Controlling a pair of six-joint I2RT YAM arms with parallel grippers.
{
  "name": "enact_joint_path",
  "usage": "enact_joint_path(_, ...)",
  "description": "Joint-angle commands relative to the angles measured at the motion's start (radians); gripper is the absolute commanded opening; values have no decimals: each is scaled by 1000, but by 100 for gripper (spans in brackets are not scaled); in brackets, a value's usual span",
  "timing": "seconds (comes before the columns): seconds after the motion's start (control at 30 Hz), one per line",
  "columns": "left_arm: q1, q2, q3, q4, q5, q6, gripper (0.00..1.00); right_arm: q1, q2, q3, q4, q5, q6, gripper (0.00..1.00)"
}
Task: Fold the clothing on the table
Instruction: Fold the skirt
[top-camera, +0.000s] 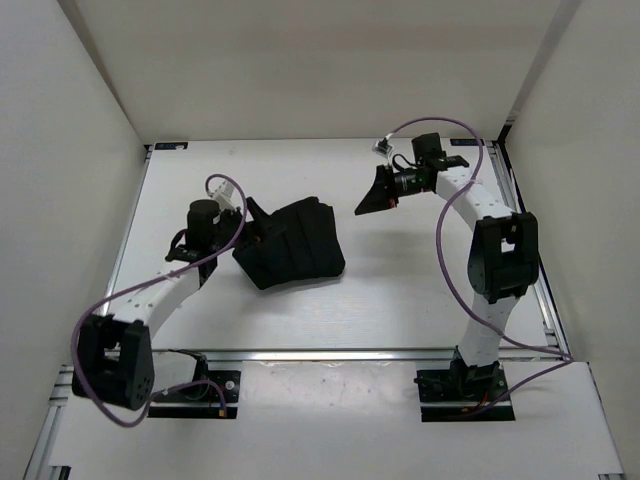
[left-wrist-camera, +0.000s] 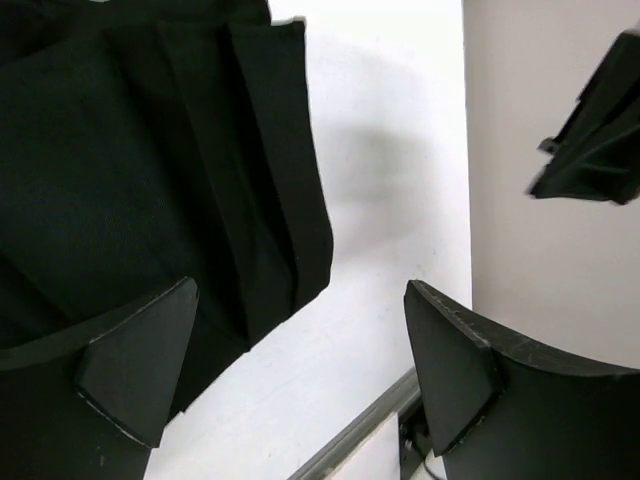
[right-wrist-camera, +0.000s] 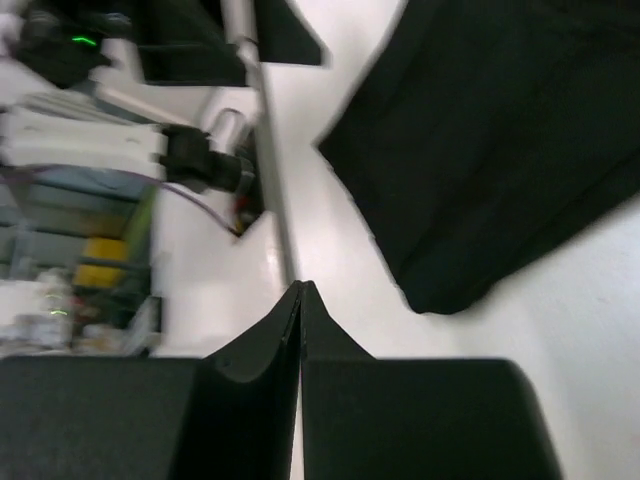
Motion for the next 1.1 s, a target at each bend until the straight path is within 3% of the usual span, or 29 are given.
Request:
enact_joint_path(0.0,1,105,41,66,125,24,94,14,29,-56,221,-242,285,0)
enact_joint_path(0.03,-9,128,47,56,102,64,94,24,47,-127,477,-342,515,0)
enact_joint_path(0.07,-10,132,52,51,69,86,93,41,67,-265,1122,-455,1101,0)
enact_joint_path(0.1,-9,153,52,68,53,87,92,70,127,-327,1929,-468,1703,0)
enact_joint_path(0.13,-6,176,56,74,46,90,92,80,136,-318,2003,-470,1722,0)
enact_joint_path(0.17,3,197,79,77,38,92,92,99,118,-277,1618,-470,1394,0)
enact_joint_path(0.2,1,211,93,88,38,98,93,116,126,-228,1202,-470,1205,0)
enact_joint_path(0.23,10,233,117,90,39,104,91,136,152,-149,1135,-465,1071,0)
enact_joint_path(0.27,11,254,151,84,38,124,92,141,178,-154,1303,-465,1220,0)
enact_joint_path(0.3,14,289,167,76,47,139,93,155,214,-166,1595,-462,1348,0)
enact_joint_path(0.33,17,326,193,79,38,152,93,170,230,-168,1657,-468,1493,0)
enact_joint_path(0.4,25,388,229,93,45,150,92,189,267,-118,1409,-468,1266,0)
enact_joint_path(0.43,24,426,257,96,47,159,92,199,276,-108,1383,-462,1251,0)
enact_joint_path(0.5,19,486,295,90,39,176,92,212,316,-123,1511,-470,1347,0)
enact_joint_path(0.6,19,564,339,84,10,192,92,224,354,-120,1374,-467,1242,0)
enact_joint_path(0.67,27,622,355,94,10,195,89,230,383,-146,1442,-467,1291,0)
enact_joint_path(0.9,34,780,473,107,-21,215,88,253,452,-149,1323,-438,1237,0)
enact_joint_path(1.03,47,756,527,107,-24,190,92,253,495,-137,1273,-410,1229,0)
enact_joint_path(1.07,45,712,533,99,-31,193,98,250,502,-131,1236,-399,1219,0)
